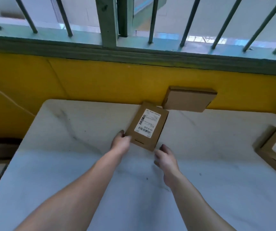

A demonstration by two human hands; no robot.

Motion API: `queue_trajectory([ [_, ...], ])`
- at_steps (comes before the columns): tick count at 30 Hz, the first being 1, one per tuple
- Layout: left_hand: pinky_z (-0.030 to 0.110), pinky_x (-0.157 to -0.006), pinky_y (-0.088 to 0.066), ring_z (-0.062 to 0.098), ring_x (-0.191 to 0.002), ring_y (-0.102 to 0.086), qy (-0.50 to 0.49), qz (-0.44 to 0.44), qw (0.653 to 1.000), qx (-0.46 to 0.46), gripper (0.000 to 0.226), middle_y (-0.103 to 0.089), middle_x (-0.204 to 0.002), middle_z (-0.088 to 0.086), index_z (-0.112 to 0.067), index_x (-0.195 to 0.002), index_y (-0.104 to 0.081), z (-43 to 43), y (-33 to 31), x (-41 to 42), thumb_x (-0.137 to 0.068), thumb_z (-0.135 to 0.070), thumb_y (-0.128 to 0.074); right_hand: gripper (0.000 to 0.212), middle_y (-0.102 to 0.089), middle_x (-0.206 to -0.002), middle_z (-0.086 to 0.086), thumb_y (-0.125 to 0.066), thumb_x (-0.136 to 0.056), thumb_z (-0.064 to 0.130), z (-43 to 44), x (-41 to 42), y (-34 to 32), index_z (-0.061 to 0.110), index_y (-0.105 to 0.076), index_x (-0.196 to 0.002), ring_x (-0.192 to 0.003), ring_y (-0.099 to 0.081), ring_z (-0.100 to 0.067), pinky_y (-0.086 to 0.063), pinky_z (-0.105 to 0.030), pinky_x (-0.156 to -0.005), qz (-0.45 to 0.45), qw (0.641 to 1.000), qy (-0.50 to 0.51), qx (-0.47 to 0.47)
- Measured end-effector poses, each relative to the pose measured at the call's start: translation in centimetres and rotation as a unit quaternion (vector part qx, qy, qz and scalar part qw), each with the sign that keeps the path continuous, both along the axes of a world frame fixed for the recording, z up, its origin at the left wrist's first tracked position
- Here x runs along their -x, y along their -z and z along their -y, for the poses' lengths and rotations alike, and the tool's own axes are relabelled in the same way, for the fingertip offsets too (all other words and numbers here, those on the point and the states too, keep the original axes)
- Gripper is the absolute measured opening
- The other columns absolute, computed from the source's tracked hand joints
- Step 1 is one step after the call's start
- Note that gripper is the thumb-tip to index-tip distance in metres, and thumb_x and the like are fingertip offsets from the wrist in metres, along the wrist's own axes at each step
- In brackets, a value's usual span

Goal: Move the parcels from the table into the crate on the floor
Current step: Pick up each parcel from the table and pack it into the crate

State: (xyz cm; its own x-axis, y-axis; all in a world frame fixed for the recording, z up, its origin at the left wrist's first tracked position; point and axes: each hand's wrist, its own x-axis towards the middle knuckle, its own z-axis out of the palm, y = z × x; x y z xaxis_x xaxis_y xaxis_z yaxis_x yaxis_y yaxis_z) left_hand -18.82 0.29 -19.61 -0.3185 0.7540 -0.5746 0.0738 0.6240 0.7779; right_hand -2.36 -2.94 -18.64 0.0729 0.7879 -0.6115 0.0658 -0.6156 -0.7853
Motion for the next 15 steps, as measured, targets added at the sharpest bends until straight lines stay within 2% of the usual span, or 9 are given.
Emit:
queue_trajectory([
  [2, 0.026, -0.087, -0.041, 0.023, -0.112, -0.058, 0.003, -0.018, 1.0, 0.002, 0.034, -0.065, -0.128, 0.003, -0.018, -0.126, -0.062, -0.1, 0.0, -0.9, -0.092, -0.022, -0.058, 0.01, -0.057, -0.091, -0.002, -0.052, -0.09, 0.012, -0.7, -0.9, 0.1, 0.018, -0.061, -0.092, -0.075, -0.048, -0.014, -0.042, -0.03, -0.071, -0.011, 1.0, -0.017, -0.006],
  [5, 0.027, -0.084, -0.044, 0.021, -0.103, -0.06, -0.024, -0.029, 0.999, -0.021, 0.025, -0.068, -0.116, 0.001, -0.023, -0.115, -0.065, 0.5, 0.1, -1.8, -0.091, -0.019, -0.056, 0.013, -0.059, -0.086, 0.002, -0.053, -0.09, 0.014, -1.0, -1.8, -0.2, 0.02, -0.065, -0.09, -0.078, -0.049, -0.014, -0.043, -0.027, -0.063, -0.032, 0.999, -0.032, 0.008],
  [7, 0.029, -0.083, -0.044, 0.021, -0.098, -0.059, -0.076, -0.025, 0.996, -0.04, 0.028, -0.067, -0.114, 0.002, -0.022, -0.118, -0.06, 1.2, 0.2, -2.1, -0.091, -0.018, -0.058, 0.015, -0.063, -0.09, 0.003, -0.054, -0.091, 0.012, -0.6, -2.4, -0.3, 0.021, -0.065, -0.088, -0.082, -0.053, -0.014, -0.045, -0.027, -0.067, -0.04, 0.998, -0.039, 0.012],
  [10, 0.038, -0.086, -0.05, 0.021, -0.097, -0.059, -0.15, 0.046, 0.986, -0.057, 0.037, -0.064, -0.115, 0.002, -0.027, -0.123, -0.049, 2.9, 0.6, -2.9, -0.09, -0.018, -0.063, 0.024, -0.068, -0.102, -0.005, -0.053, -0.091, 0.005, 0.8, -2.7, -0.9, 0.022, -0.068, -0.092, -0.086, -0.053, -0.015, -0.044, -0.029, -0.075, -0.071, 0.996, -0.051, 0.001],
  [12, 0.036, -0.08, -0.052, 0.022, -0.097, -0.06, -0.188, 0.096, 0.975, -0.068, 0.042, -0.064, -0.115, 0.001, -0.029, -0.126, -0.044, 4.1, 0.8, -3.5, -0.091, -0.018, -0.063, 0.027, -0.069, -0.103, -0.003, -0.052, -0.09, 0.002, 1.8, -2.8, -1.5, 0.022, -0.068, -0.097, -0.088, -0.058, -0.015, -0.048, -0.028, -0.078, -0.091, 0.994, -0.062, 0.001],
  [15, 0.035, -0.081, -0.052, 0.023, -0.102, -0.062, -0.239, 0.11, 0.961, -0.085, 0.043, -0.065, -0.119, 0.001, -0.031, -0.127, -0.046, 5.6, 0.8, -3.8, -0.091, -0.019, -0.064, 0.023, -0.071, -0.102, -0.002, -0.054, -0.092, 0.006, 3.1, -3.2, -1.8, 0.023, -0.068, -0.101, -0.095, -0.065, -0.016, -0.052, -0.032, -0.083, -0.103, 0.993, -0.061, 0.015],
])
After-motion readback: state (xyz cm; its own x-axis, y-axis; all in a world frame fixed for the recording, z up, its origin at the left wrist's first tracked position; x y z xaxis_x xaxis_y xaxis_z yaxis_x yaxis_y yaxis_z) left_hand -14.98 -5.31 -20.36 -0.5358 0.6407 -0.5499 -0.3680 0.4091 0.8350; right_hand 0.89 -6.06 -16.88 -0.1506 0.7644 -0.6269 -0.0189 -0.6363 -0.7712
